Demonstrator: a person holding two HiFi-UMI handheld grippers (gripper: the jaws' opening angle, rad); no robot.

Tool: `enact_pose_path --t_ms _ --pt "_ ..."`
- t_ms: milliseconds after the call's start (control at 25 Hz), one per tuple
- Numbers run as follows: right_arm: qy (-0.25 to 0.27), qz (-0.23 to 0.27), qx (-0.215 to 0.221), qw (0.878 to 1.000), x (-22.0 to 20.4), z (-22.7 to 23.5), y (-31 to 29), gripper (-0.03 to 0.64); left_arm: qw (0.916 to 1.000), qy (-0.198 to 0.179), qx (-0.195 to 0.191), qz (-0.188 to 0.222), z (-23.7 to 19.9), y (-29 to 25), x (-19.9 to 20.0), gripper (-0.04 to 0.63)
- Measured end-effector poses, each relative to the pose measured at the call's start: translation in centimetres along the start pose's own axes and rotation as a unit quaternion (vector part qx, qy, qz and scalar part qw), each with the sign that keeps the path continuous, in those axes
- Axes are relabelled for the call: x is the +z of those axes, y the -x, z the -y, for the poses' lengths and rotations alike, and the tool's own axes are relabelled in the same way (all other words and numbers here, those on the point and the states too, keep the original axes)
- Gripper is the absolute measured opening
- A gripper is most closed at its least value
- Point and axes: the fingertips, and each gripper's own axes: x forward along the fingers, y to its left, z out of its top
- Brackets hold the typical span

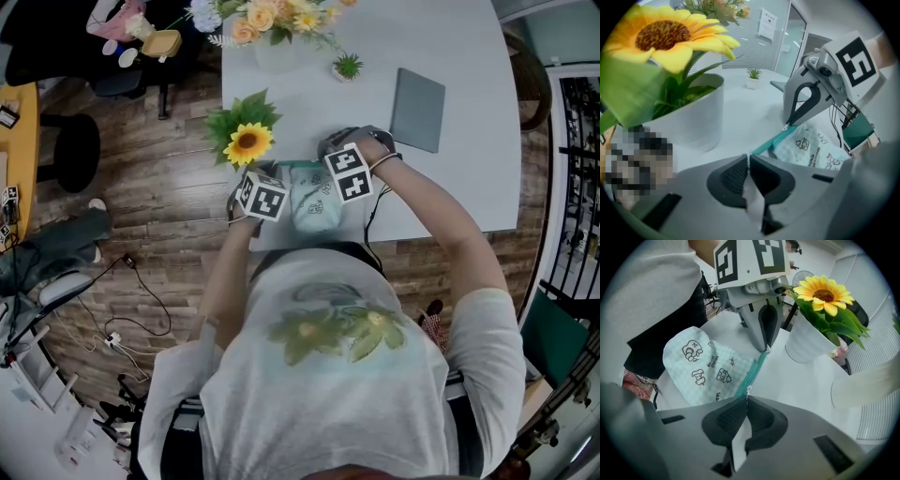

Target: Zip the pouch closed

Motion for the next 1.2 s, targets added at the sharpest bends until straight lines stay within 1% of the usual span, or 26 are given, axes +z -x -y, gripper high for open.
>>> enact_pose_path --t_ms 80,360,560,720,1200 --pt "0.004 -0.006 0.001 1.0 -0.4 -0.1 -0.1 0.017 1.0 0.0 0.0 0.0 0.0 0.0 0.0 0.023" --pt "-0.009 -0.002 -0.001 1.0 -0.8 -0.3 0.0 0.018 1.0 -0.001 0.001 0.0 -0.1 0.0 0.0 0.023" --pt "-0.006 -0.002 -0.005 1.0 -0.8 -0.4 0.0 0.018 1.0 0.0 0.001 0.0 0.0 0.0 0.0 0.023" --pt "0.005 -0.015 -0.002 1.0 -1.2 -0.5 -0.1 0.017 1.0 0.001 0.001 0.0 0.0 0.0 0.0 0.023" --pt "-0.009 -0.016 -0.001 1.0 -2.0 -0.9 0.1 0.018 1.0 -0.001 0.003 0.0 -0.2 0.0 0.0 0.023"
